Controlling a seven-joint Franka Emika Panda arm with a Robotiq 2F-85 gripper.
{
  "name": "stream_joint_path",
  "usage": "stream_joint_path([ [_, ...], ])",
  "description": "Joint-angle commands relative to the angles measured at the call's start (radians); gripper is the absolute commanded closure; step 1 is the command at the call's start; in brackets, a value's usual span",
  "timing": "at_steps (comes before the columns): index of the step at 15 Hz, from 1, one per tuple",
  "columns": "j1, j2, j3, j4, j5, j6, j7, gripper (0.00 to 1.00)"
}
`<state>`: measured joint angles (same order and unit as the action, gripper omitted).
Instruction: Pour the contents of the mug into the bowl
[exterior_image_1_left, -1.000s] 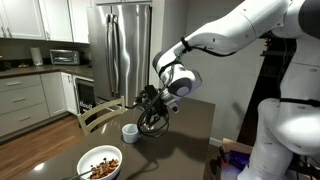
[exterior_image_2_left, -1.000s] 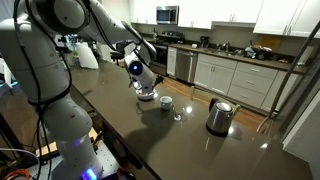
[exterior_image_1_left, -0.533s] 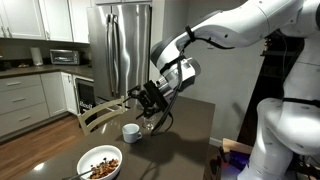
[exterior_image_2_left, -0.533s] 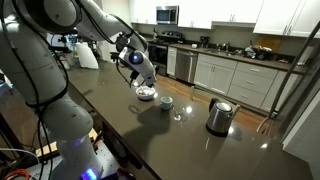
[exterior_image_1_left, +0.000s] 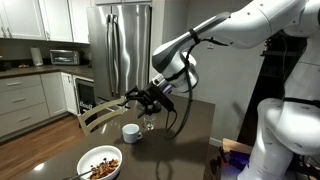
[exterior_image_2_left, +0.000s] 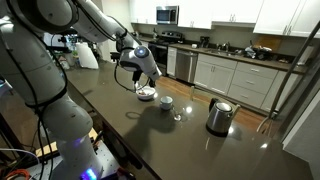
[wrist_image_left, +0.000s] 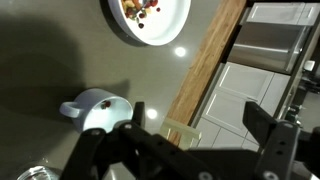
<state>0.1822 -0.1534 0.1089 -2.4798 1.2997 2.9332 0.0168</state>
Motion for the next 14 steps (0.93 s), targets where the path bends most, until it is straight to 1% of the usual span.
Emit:
stream_joint_path([
  [1,-0.048,-0.045,0.008,-0.047,-0.283,-0.058,0.169,0.0],
  [4,-0.097,-0.075,0.013,-0.053,-0.536,-0.116,0.31,0.0],
  [6,-0.122,-0.104,0.014,-0.039,-0.656,-0.173,0.368,0.0],
  [8,-0.128,-0.133,0.003,-0.027,-0.737,-0.225,0.399,0.0],
  [11,-0.13,-0.168,-0.003,-0.01,-0.823,-0.297,0.425,0.0],
  [13,-0.116,-0.189,-0.013,0.0,-0.819,-0.321,0.417,0.0],
  [14,-0.108,-0.162,-0.014,-0.01,-0.802,-0.275,0.399,0.0],
])
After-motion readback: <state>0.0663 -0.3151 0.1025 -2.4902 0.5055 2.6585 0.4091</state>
